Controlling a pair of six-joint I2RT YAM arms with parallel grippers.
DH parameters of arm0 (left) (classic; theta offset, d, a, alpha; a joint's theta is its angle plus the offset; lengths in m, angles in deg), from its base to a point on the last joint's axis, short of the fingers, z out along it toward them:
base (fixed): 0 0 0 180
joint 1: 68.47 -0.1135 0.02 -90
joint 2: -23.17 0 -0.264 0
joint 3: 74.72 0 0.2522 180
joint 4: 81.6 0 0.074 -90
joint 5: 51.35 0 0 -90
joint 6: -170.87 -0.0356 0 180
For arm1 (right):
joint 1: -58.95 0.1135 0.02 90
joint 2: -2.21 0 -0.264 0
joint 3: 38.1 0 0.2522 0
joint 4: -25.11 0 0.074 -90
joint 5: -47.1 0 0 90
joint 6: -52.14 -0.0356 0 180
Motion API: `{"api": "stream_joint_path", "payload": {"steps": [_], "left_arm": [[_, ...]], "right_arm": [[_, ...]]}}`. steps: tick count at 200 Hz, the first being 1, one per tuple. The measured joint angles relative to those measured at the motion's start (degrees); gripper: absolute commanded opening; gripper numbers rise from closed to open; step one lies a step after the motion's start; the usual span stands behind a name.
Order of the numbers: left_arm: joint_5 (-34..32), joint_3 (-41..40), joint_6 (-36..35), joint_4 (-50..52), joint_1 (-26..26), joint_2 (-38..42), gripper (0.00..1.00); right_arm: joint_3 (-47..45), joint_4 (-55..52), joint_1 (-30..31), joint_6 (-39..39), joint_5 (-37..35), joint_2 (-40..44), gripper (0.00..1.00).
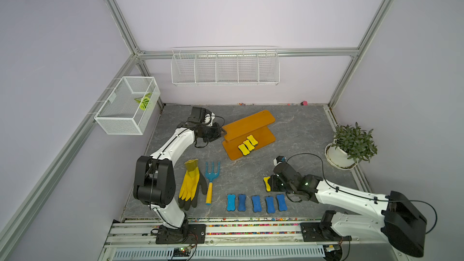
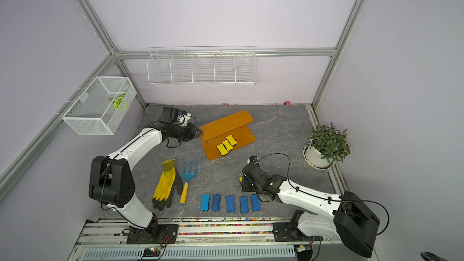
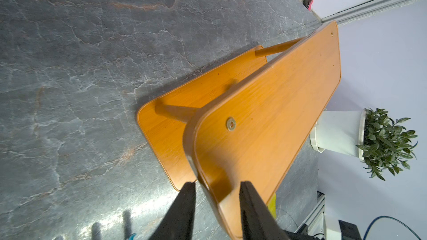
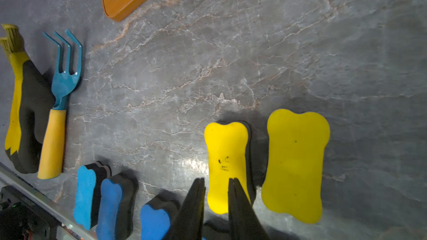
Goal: Remove the whiteboard erasers from the shelf
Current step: Place the whiteboard eraser at the center of the board.
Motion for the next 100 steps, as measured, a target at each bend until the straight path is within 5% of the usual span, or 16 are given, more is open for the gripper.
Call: {"api": "stream_joint_path", "payload": {"steps": [100], "left_arm": [[0.0, 0.0, 0.0, 0.0, 0.0, 0.2, 0.37]], "right_arm": [[-0.1, -0.8, 0.0, 0.7, 1.4, -1.6, 0.4]]}}
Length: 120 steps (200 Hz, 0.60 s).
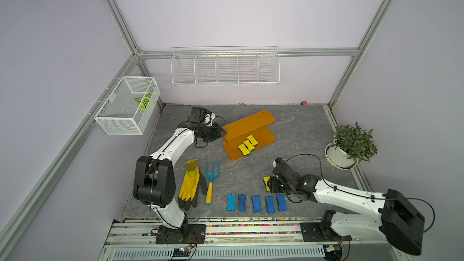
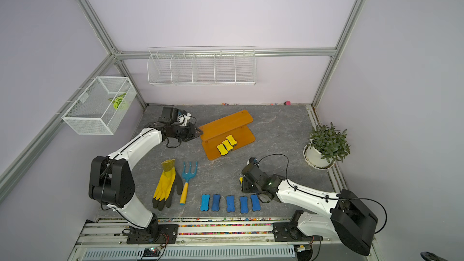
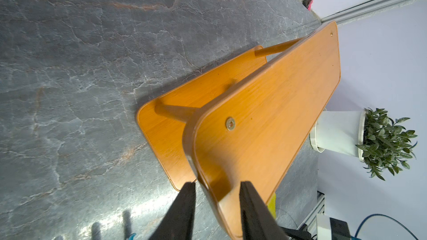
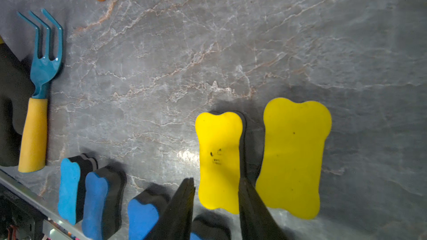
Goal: Remove the whiteboard erasers from the shelf
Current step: Place the whiteboard eraser at the center of the board.
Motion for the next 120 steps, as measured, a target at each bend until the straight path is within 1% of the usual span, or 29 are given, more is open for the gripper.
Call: {"api": "stream_joint_path", "payload": {"steps": [35, 120], "left_arm": [[0.0, 0.0, 0.0, 0.0, 0.0, 0.2, 0.37], [0.0, 0.0, 0.0, 0.0, 0.0, 0.2, 0.37]], "right_arm": [[-0.1, 0.4, 0.0, 0.0, 0.9, -1.5, 0.4], [-0.1, 0.5, 0.0, 0.8, 1.7, -1.1, 0.42]]}}
